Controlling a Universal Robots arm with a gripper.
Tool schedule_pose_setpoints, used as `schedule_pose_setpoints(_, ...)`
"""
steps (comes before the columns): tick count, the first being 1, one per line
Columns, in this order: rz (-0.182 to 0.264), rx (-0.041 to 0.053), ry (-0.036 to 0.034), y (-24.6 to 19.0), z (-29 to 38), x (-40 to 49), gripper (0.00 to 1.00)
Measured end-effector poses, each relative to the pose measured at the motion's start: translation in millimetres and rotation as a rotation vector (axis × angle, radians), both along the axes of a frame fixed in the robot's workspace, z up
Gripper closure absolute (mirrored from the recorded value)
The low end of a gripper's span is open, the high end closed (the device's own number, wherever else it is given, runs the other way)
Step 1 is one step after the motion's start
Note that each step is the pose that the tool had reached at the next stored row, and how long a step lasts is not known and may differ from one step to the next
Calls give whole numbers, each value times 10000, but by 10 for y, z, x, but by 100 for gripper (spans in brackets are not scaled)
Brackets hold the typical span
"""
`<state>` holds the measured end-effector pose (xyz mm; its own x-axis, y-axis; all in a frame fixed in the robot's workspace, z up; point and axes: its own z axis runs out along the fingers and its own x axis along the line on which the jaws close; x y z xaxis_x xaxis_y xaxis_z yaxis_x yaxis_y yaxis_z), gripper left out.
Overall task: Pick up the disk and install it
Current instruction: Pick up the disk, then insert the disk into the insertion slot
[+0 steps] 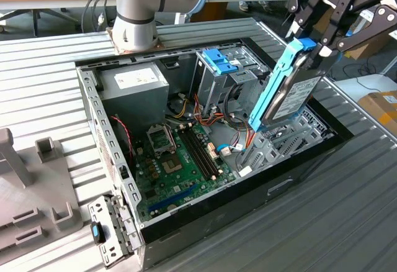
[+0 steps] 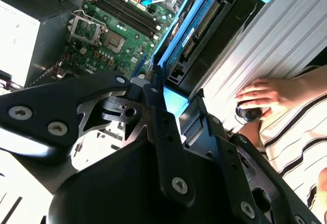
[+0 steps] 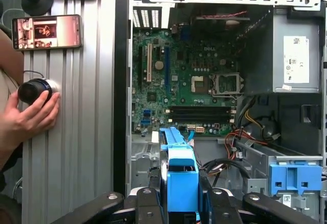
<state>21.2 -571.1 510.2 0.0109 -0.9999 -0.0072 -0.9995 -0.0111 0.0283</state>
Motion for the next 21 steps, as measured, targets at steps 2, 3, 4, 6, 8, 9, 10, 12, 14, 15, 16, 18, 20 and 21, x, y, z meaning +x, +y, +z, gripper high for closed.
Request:
schedule_pose_setpoints(2, -10, -3, 1, -2, -43, 43, 64)
schedule_pose_setpoints(3, -12, -3, 0, -2, -57, 56, 64)
schedule_pose_setpoints(4, -12, -3, 0, -2, -69, 75, 64)
schedule_pose_setpoints(6, -12, -3, 1, -2, -81, 124, 64)
schedule_pose_setpoints(8, -12, -3, 0, -2, -90, 210, 64)
schedule_pose_setpoints(9, -12, -3, 1, -2, -94, 244, 64)
schedule_pose_setpoints(10, -13, -3, 1, -2, -105, 341, 64)
schedule_pose_setpoints(12, -12, -1, 1, -2, -110, 385, 64)
schedule_pose_setpoints(14, -12, -3, 0, -1, -111, 417, 64)
schedule_pose_setpoints(15, -14, -2, 1, -2, -111, 418, 64)
schedule_pose_setpoints(16, -13, -3, 0, -2, -111, 419, 64)
schedule_pose_setpoints(18, 50, 2, 0, -2, -119, 419, 64)
schedule_pose_setpoints(20, 171, 5, 0, -1, -131, 421, 64)
schedule_pose_setpoints(21, 229, 4, 0, 1, -135, 431, 64)
